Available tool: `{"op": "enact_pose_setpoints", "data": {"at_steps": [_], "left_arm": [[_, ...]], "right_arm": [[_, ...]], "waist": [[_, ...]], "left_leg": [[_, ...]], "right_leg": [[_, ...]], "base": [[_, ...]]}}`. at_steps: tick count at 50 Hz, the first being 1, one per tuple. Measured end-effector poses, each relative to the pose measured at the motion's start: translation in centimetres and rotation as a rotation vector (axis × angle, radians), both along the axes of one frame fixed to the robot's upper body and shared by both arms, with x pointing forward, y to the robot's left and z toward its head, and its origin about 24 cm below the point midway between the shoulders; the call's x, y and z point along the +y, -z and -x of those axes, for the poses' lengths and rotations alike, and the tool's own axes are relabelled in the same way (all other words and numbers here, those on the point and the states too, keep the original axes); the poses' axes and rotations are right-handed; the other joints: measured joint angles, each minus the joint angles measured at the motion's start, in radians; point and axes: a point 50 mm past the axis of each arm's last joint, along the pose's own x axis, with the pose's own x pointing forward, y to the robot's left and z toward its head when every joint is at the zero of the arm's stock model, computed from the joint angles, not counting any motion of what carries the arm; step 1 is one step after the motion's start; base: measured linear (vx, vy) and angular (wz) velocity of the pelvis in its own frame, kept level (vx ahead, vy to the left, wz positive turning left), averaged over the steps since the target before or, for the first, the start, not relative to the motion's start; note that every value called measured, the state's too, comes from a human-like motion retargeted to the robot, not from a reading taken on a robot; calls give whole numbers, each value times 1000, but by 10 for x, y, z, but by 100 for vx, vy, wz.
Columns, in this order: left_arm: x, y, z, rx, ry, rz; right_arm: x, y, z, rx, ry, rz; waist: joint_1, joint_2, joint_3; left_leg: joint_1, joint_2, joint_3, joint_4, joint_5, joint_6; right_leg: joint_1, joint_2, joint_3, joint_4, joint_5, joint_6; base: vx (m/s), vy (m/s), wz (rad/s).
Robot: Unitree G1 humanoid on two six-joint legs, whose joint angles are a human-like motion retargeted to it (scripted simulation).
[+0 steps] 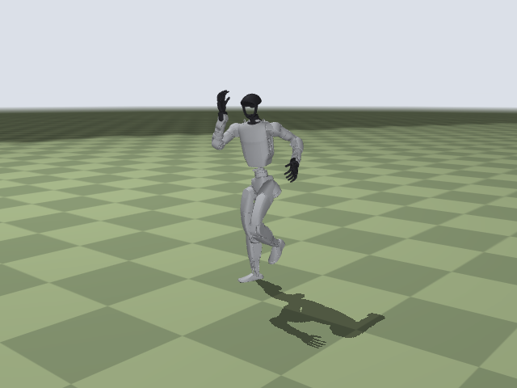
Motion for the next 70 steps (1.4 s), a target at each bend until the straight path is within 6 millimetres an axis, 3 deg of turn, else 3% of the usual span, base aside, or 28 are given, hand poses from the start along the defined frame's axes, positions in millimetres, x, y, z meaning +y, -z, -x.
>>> {"op": "enact_pose_setpoints", "data": {"at_steps": [4,7,10,13,15,18,22,25,28,30,32,35,37,39,40,43,46,49,51,55,57,59,61,63,65,66,68,70], "left_arm": [[-38,3,-60,-194,23,115],[-75,-28,-121,-430,95,208],[-115,-98,-178,-750,196,280],[-160,-193,-206,-1103,312,242],[-180,-258,-201,-1352,366,169],[-191,-336,-171,-1670,438,30],[-196,-393,-131,-1910,489,-199],[-198,-412,-113,-1980,518,-283],[-195,-408,-112,-1970,539,-256],[-189,-395,-122,-1912,546,-193],[-181,-367,-142,-1787,535,-96],[-167,-297,-180,-1487,467,92],[-162,-234,-200,-1228,406,216],[-154,-168,-203,-968,380,269],[-149,-136,-197,-843,380,270],[-117,-69,-155,-544,373,222],[-85,-33,-103,-330,337,211],[-57,-20,-56,-184,261,197],[-44,-17,-32,-123,197,171],[-29,-25,-18,-110,134,82],[-29,-29,-29,-153,131,60],[-35,-34,-49,-228,132,63],[-46,-42,-78,-346,135,80],[-62,-61,-111,-513,133,110],[-81,-92,-143,-713,128,166],[-93,-112,-158,-818,133,196],[-121,-159,-177,-1045,186,272],[-143,-212,-182,-1277,248,287]], "right_arm": [[-3,41,-27,201,-40,15],[-9,109,-60,506,3,36],[-23,200,-74,871,111,114],[-53,280,-47,1191,145,175],[-76,315,-15,1374,156,169],[-111,342,33,1604,207,154],[-141,350,78,1777,285,178],[-147,345,83,1794,289,211],[-140,344,68,1751,247,217],[-130,346,52,1706,203,191],[-115,346,32,1642,153,150],[-85,331,-9,1496,92,122],[-64,305,-37,1361,55,117],[-42,272,-61,1214,10,110],[-33,252,-70,1135,-15,107],[-15,189,-79,878,-48,119],[-5,131,-74,644,-27,175],[4,85,-63,455,9,219],[10,68,-53,363,24,227],[13,58,-39,290,-13,193],[7,70,-42,349,-53,166],[-3,96,-53,476,-83,132],[-16,138,-67,661,-61,93],[-30,194,-79,884,61,88],[-45,258,-83,1110,266,179],[-53,288,-78,1207,355,254],[-70,340,-56,1376,487,408],[-89,372,-24,1517,523,475]], "waist": [[-85,-3,-33],[-144,12,-28],[-218,62,-14],[-363,147,-1],[-463,211,28],[-601,278,80],[-718,312,94],[-740,325,73],[-714,316,33],[-689,299,2],[-663,273,-24],[-616,225,-44],[-545,177,-64],[-453,118,-76],[-403,89,-80],[-230,67,-41],[-86,33,1],[-12,-1,10],[4,-13,19],[-6,-16,35],[-23,-14,19],[-47,-11,-4],[-77,-6,-18],[-116,9,-19],[-177,40,-22],[-224,64,-27],[-334,123,-31],[-448,179,-19]], "left_leg": [[122,-105,-73,-274,53,-43],[367,-122,-67,-715,121,-56],[689,-120,-17,-1278,73,-75],[890,-109,-74,-1646,4,-84],[963,-38,-107,-1791,55,-123],[999,30,-147,-1867,114,-179],[960,45,-192,-1862,136,-136],[919,65,-184,-1842,137,-118],[909,62,-145,-1841,125,-119],[904,39,-130,-1833,112,-118],[896,2,-136,-1803,91,-110],[892,-73,-154,-1742,62,-90],[852,-137,-140,-1655,45,-50],[734,-174,-110,-1420,42,4],[647,-179,-90,-1253,59,25],[406,-71,-34,-772,246,-28],[249,34,40,-428,168,-69],[121,130,78,-156,40,-74],[76,154,69,-44,-3,-76],[67,139,22,23,-11,-72],[94,108,1,-36,7,-78],[154,66,-11,-167,32,-90],[260,17,-13,-385,76,-103],[420,-27,-1,-706,145,-111],[607,-56,30,-1072,155,-108],[685,-67,42,-1222,100,-99],[822,-77,30,-1477,12,-81],[922,-69,-13,-1675,16,-65]], "right_leg": [[0,11,-25,27,-26,12],[10,36,-20,77,-43,25],[-18,85,-9,198,-48,57],[-148,116,-24,512,51,140],[-263,161,-38,755,168,185],[-423,137,-67,1107,107,185],[-583,19,-114,1454,-42,95],[-691,99,-53,1550,-15,90],[-734,222,25,1514,1,111],[-703,228,31,1429,5,93],[-606,191,3,1256,31,68],[-366,145,-52,822,102,52],[-204,111,-102,517,34,29],[-80,81,-141,282,-67,7],[-36,68,-149,190,-99,-7],[53,77,-94,24,-57,-35],[88,40,-40,-44,-8,30],[50,14,10,-31,6,36],[35,3,35,-10,4,14],[37,-1,50,15,-13,-12],[29,7,47,34,-25,-12],[20,16,40,58,-35,-8],[20,26,30,83,-42,-1],[27,43,23,116,-46,5],[21,71,11,172,-49,12],[-1,85,-3,229,-45,20],[-65,109,-42,398,-9,46],[-175,114,-72,649,93,92]], "base": [[6,10,24],[9,15,-12],[5,24,3],[0,27,101],[0,7,110],[3,18,97],[1,16,48],[0,-2,-31],[3,-6,-67],[7,-5,-37],[9,-6,9],[12,-10,25],[8,-19,-23],[2,-24,-59],[0,-23,-82],[4,-17,-117],[7,-11,-123],[5,-10,-76],[6,-5,-40],[8,2,-8],[8,8,9],[9,11,16],[10,15,15],[10,19,10],[6,25,32],[1,29,75],[-1,30,120],[0,25,131]]}}
